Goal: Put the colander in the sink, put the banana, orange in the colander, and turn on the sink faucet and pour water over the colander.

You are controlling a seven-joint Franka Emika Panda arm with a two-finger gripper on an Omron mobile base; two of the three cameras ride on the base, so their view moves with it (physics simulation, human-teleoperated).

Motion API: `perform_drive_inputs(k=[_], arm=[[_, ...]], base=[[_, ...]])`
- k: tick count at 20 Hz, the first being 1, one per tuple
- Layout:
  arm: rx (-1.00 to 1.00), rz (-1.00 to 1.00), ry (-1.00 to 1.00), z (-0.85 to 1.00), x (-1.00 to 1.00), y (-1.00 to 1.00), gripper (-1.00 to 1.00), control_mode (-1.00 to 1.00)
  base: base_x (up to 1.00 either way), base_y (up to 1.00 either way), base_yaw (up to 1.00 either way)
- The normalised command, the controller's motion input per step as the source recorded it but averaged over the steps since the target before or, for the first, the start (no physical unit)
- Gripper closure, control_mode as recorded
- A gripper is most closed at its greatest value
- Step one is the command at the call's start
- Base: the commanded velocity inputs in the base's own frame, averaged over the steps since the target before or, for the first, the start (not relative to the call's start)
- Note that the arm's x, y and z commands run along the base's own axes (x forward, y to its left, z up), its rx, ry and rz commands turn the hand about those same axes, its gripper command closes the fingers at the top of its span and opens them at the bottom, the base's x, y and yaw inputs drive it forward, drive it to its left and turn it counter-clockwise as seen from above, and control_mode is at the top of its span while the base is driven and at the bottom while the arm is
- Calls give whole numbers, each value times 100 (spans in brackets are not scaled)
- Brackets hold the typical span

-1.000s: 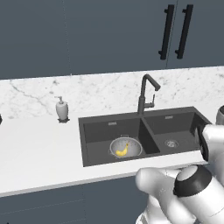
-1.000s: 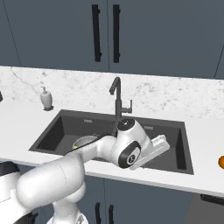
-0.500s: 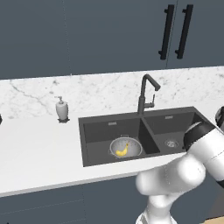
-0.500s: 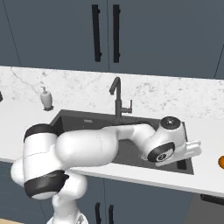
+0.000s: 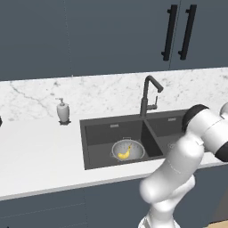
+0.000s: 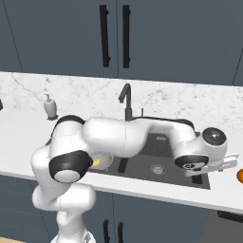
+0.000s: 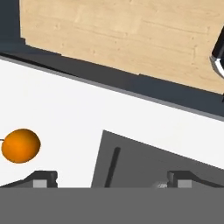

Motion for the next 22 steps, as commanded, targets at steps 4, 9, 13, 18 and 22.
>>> perform_drive_inputs(k=[4,9,13,18,22], arm=[[0,-12,0,-3,15,-24,-100,-100],[0,-15,0,-2,18,-14,-100,-100],[0,-7,0,0,17,-22,-100,-100],[0,-2,0,0,16,-22,-100,-100],[-1,0,0,-4,13,-14,-100,-100]], base=[[0,0,0],[0,0,0],[0,0,0],[0,0,0],[0,0,0]])
